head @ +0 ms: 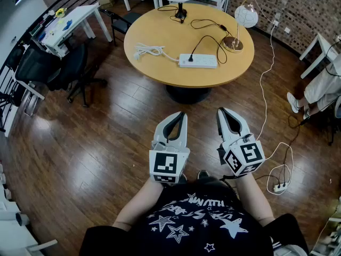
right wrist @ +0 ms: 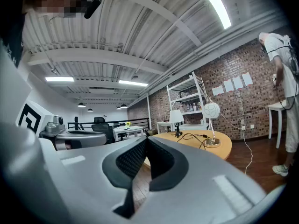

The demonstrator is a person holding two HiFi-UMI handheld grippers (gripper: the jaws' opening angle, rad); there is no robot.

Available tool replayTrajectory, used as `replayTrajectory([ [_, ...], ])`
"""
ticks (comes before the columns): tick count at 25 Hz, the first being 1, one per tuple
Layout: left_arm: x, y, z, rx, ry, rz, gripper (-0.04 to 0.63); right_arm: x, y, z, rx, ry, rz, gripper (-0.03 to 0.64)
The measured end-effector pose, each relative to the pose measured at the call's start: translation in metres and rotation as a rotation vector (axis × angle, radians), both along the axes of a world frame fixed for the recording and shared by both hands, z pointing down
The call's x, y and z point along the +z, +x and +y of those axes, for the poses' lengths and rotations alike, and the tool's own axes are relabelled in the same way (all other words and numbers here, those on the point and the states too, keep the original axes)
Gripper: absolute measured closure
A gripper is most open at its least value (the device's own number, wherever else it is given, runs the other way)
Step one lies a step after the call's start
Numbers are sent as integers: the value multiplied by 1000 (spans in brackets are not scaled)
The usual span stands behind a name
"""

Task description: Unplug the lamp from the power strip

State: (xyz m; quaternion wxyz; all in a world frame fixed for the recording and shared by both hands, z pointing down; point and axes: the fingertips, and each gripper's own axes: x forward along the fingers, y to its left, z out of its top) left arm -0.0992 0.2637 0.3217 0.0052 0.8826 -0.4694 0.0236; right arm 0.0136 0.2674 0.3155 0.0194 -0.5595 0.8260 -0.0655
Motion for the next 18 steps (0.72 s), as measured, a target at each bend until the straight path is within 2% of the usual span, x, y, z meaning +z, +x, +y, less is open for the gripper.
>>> replayTrajectory([
  [8,2,-20,-14,-4,10,-6,591,-5,-3,-10,43,29,-10,607],
  [13,7,-16,-28,-17,11,-2,591,-2,5,-22,41,37,-1,607],
  [18,15,-7,-60,-51,5,-10,591,8,19,-57,27,23,-24,607],
])
